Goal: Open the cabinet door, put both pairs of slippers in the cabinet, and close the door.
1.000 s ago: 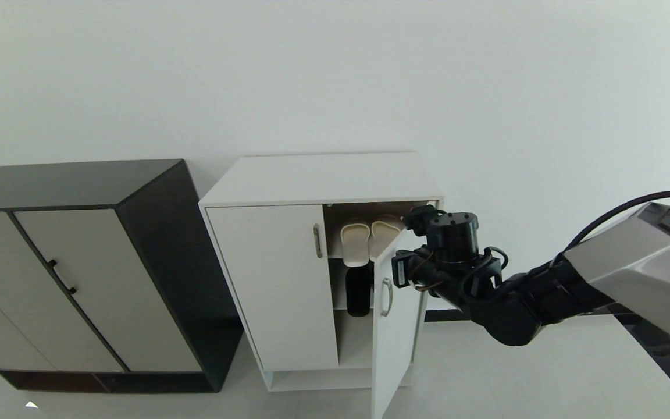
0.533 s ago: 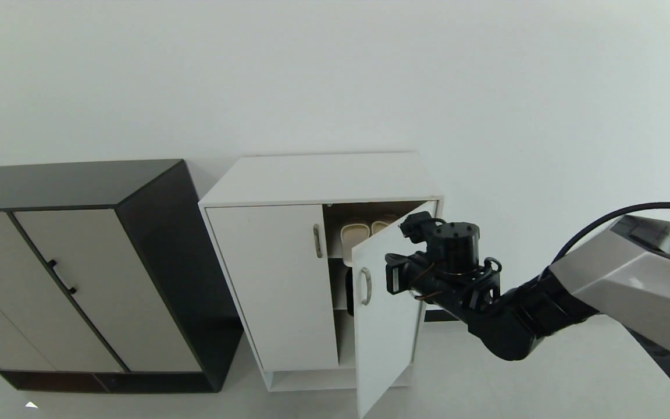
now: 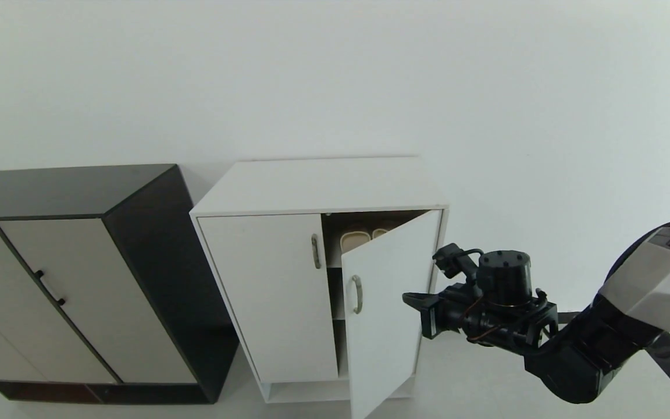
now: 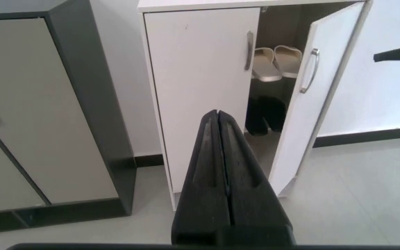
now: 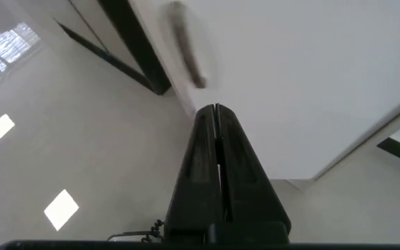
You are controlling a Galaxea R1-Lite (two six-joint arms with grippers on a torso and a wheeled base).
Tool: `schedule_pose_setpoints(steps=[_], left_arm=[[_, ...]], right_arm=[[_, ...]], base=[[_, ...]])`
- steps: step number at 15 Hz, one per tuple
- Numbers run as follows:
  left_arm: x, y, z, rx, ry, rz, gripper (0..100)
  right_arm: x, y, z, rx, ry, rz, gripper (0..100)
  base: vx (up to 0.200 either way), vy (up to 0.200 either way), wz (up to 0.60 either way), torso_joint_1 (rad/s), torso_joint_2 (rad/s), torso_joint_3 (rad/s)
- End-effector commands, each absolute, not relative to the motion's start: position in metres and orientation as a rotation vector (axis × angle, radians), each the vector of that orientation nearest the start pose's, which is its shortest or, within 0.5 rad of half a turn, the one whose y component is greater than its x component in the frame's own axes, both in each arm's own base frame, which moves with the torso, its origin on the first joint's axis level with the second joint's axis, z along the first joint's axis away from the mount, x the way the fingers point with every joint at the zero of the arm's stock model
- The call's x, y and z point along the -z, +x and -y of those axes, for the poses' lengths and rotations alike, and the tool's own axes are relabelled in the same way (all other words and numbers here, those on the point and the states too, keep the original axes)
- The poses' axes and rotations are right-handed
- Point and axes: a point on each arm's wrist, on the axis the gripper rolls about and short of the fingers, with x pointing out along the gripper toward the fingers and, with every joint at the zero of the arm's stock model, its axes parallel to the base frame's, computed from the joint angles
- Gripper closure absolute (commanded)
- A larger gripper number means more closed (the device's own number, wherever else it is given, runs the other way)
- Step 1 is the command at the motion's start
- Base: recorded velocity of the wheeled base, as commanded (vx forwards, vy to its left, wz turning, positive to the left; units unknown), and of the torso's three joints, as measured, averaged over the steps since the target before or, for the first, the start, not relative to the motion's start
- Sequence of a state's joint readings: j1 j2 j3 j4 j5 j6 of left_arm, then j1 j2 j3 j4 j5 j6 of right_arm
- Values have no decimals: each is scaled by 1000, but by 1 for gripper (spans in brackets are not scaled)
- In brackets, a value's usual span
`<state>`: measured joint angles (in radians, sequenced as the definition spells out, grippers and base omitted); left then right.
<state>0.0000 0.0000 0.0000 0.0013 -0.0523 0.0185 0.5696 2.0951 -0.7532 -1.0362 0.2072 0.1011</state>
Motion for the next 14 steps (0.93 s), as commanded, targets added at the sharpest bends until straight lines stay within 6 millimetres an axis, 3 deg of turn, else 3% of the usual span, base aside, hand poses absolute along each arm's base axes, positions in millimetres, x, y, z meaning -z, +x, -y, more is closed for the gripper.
schedule_pose_setpoints(steps=[1,3,8,14], left_arm=[[-75,-23,1,52,18,-3,100],[-75,-23,1,52,18,-3,100],[-75,-23,1,52,18,-3,100],[-75,-23,1,52,18,-3,100]], right_arm=[[-77,298,-197,-756,37,-351,100],[-74,295,-196,-763,24,-358,100],[-83,298,-206,-786,35,-313,100],[-82,320,-221,-783,47,-272,100]], base=[[200,0,0,7,7,7],[200,0,0,5,0,7],[0,0,0,0,0,0],[0,0,0,0,0,0]])
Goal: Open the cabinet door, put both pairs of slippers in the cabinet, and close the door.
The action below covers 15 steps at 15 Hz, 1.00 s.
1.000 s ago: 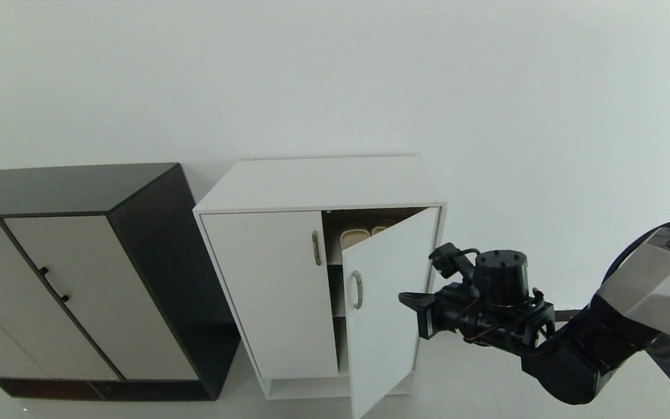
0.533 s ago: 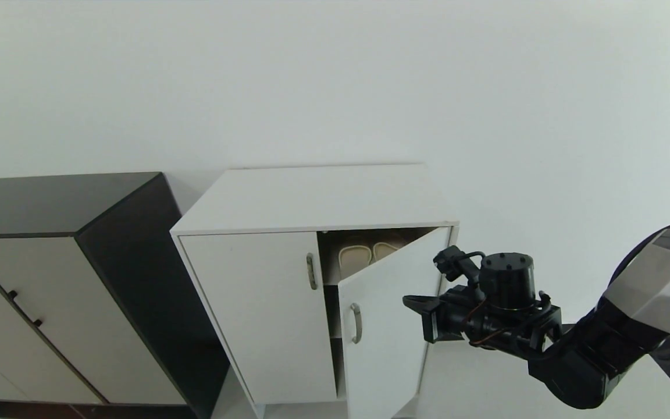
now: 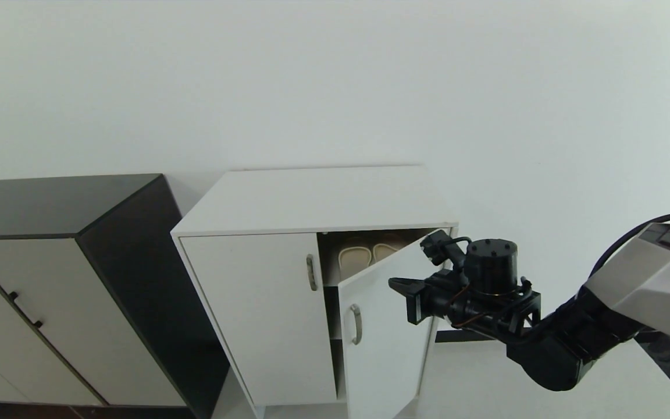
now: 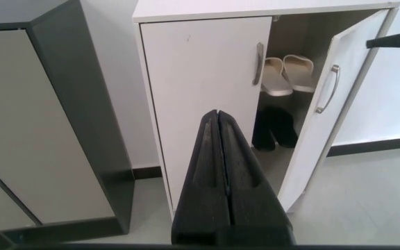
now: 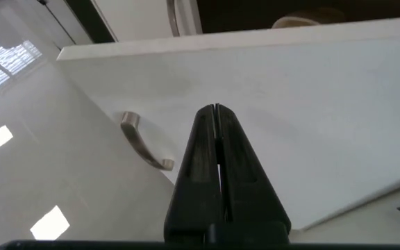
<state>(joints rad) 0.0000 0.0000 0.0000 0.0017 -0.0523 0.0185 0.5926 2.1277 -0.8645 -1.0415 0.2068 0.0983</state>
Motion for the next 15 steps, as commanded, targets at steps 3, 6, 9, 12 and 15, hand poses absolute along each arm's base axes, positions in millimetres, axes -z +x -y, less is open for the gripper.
schedule_pose_setpoints(steps=[3,6,9,12,15], left_arm=[[-75,-23,1,52,18,-3,100],[-75,-23,1,52,18,-1,100],[-75,-23,1,52,18,-3,100],[-75,-23,1,52,18,-1,100],[-75,-23,1,52,18,-1,100]], right_arm=[[-76,332,-230,-782,48,-263,100],[-74,342,-236,-781,49,-257,100],[-72,354,-240,-771,51,-251,100],[-72,364,-238,-756,54,-248,100],[-70,374,-235,-737,55,-253,100]], base=[[0,0,0,0,0,0],[0,0,0,0,0,0],[0,0,0,0,0,0],[0,0,0,0,0,0],[0,0,0,0,0,0]])
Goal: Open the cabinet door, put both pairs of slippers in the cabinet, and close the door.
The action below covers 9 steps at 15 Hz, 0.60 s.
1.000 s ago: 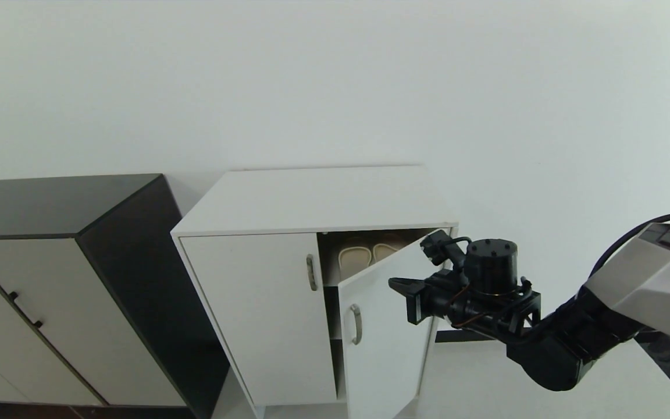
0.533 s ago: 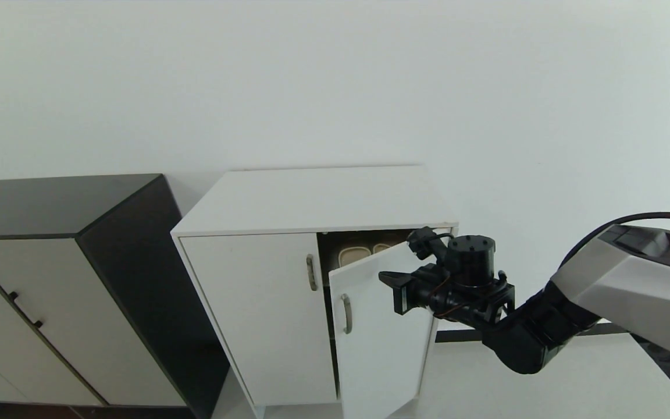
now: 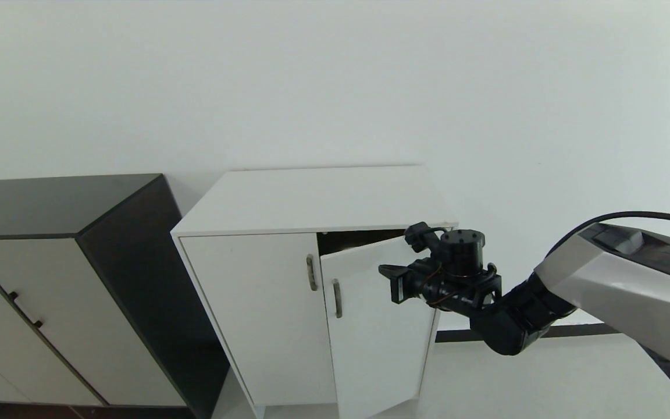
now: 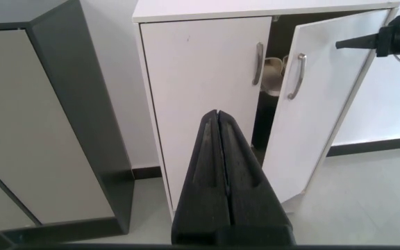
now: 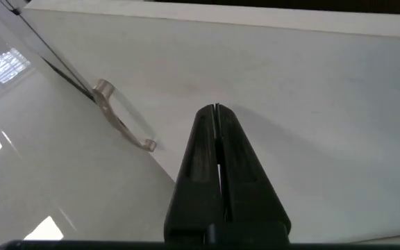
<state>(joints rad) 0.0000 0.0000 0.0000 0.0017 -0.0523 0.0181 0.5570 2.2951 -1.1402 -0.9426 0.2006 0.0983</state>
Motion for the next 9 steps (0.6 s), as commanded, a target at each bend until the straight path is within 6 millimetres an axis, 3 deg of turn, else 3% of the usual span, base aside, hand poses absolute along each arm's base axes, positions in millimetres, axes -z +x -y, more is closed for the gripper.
schedule_pose_setpoints(steps=[1,9], left_arm=[[-75,-23,1,52,18,-3,100],[-75,-23,1,52,18,-3,100]], right_arm=[[-68,377,-233,-729,56,-254,100],[-59,403,-220,-677,60,-266,100]], base=[[0,0,0,0,0,0],[0,0,0,0,0,0]])
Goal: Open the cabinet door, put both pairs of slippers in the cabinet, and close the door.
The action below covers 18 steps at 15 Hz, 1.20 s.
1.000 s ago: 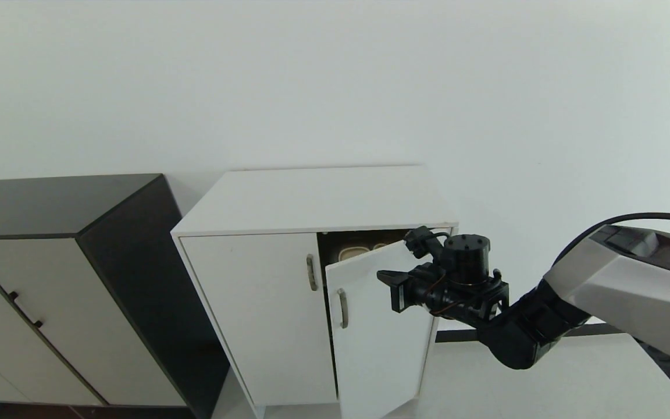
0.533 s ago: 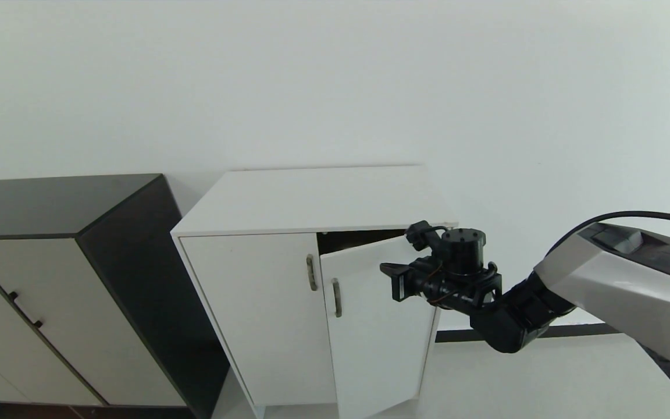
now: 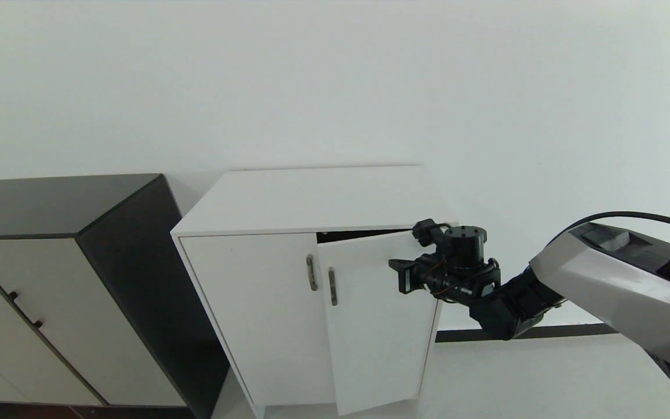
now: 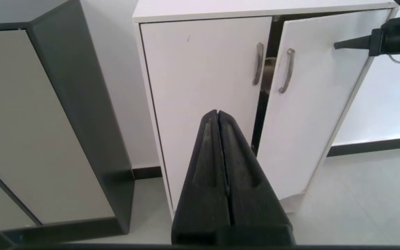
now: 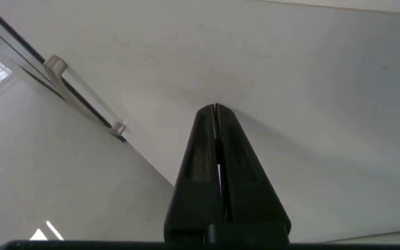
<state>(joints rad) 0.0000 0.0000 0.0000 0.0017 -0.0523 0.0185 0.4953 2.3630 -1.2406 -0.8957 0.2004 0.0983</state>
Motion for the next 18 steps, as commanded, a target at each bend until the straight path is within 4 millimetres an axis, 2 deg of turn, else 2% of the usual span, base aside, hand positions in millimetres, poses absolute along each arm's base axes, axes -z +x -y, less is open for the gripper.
schedule_pose_setpoints(steps=[1,9,18], left_arm=[[-75,-23,1,52,18,-3,100],[-75,-23,1,52,18,-3,100],[-75,-23,1,52,18,-3,100]], right_arm=[[-59,404,-220,-675,60,-266,100],[-56,414,-213,-651,64,-262,100],[-57,415,-212,-650,64,-258,100]], base=[[0,0,0,0,0,0],[0,0,0,0,0,0],[0,0,0,0,0,0]])
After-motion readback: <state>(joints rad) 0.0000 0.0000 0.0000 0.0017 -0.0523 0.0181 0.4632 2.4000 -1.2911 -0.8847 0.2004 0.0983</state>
